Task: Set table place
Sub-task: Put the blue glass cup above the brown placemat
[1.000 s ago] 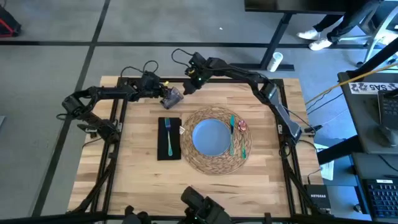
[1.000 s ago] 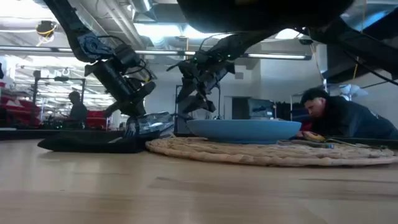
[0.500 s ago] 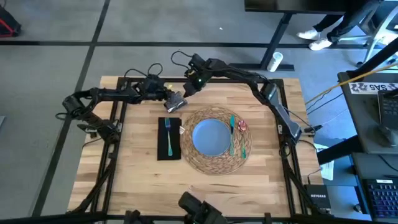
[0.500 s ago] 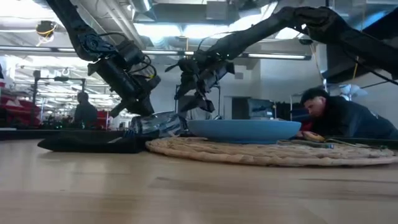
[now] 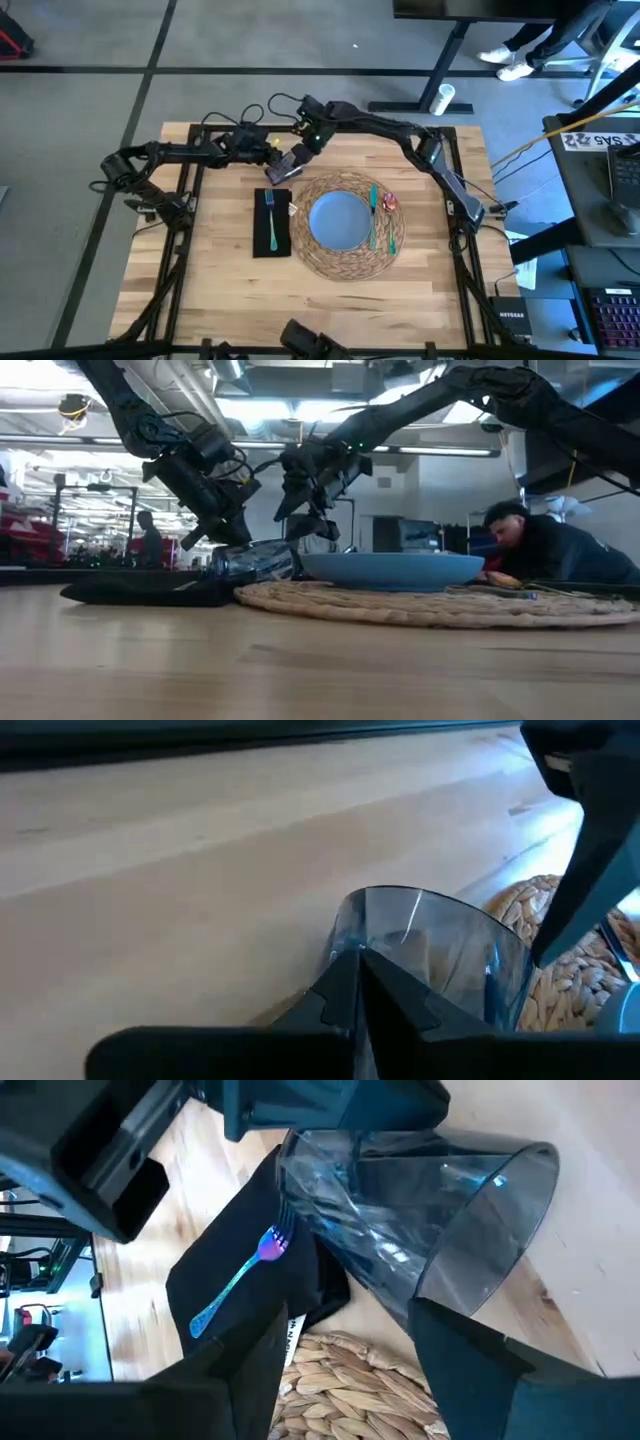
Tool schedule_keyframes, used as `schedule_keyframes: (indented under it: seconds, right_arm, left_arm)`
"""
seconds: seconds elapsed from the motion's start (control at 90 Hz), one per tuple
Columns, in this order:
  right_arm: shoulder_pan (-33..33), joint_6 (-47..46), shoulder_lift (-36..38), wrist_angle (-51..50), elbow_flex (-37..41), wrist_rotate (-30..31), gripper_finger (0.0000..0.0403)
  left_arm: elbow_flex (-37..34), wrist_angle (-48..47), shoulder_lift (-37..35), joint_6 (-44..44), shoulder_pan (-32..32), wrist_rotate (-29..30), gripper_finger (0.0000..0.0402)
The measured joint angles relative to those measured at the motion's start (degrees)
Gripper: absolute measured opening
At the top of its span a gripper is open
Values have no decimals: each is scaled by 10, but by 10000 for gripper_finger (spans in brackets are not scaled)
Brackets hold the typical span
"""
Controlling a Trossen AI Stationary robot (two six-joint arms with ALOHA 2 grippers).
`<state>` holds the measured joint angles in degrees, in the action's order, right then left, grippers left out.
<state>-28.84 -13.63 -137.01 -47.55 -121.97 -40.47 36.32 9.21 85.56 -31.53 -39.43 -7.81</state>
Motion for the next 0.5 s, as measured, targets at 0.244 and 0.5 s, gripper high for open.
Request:
schedule_keyframes:
  seconds: [0.244, 0.5]
  right_arm:
    - [3, 1, 0, 10, 0, 12, 201]
    - [13, -12, 0, 15, 0, 56, 201]
  left_arm:
    - [0, 3, 0, 0, 4, -10, 0]
    - [0, 3, 0, 0, 4, -12, 0]
